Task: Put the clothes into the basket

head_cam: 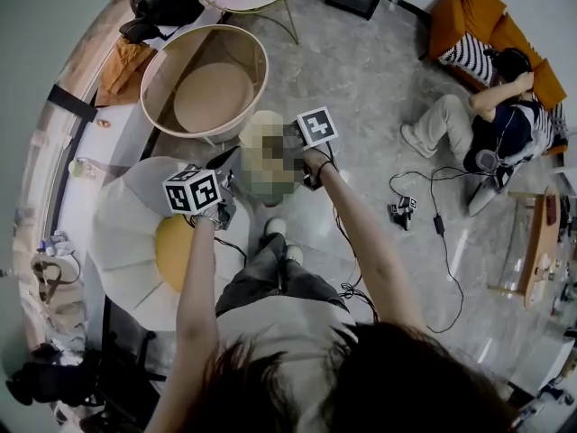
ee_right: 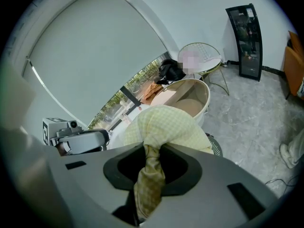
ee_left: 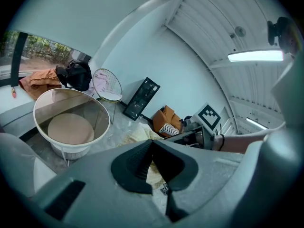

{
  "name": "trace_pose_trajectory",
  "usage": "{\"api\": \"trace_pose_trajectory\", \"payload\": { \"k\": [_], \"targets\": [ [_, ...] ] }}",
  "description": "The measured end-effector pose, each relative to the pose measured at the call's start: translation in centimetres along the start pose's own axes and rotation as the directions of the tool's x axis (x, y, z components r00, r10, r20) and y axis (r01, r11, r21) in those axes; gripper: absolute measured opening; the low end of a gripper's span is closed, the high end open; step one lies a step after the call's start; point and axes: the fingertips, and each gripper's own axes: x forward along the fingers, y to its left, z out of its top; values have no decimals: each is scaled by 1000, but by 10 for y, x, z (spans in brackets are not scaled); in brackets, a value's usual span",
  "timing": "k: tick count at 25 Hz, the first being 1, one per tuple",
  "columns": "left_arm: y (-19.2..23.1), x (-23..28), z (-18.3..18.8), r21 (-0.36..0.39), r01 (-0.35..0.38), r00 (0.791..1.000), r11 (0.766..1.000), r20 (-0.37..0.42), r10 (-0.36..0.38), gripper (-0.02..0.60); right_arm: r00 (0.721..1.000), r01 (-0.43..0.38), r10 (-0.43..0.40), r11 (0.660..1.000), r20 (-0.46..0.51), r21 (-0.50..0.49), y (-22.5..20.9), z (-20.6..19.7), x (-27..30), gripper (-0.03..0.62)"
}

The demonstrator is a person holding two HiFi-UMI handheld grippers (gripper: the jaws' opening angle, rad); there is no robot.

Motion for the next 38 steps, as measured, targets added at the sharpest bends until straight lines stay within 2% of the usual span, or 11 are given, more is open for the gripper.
{"api": "trace_pose_trajectory", "payload": {
  "k": [8, 11, 25, 38],
  "targets": [
    [12, 16, -4, -2, 21, 999, 1000, -44, -21, 11, 994, 98, -98, 995, -46, -4, -25, -7, 18, 74],
    [20, 18, -10, -21, 12, 998, 1000, -58, -13, 11, 988, 132, -133, 991, -74, -13, -37, -15, 30, 98],
    [38, 47, -34, -113, -30, 995, 993, -101, 19, 11, 987, 116, -113, 993, -113, 14, -64, -19, 54, 124],
    [34, 70, -34, -120, -36, 993, 992, -113, 22, 11, 988, 102, -98, 994, -116, 27, -84, -17, 48, 127]
  ]
}}
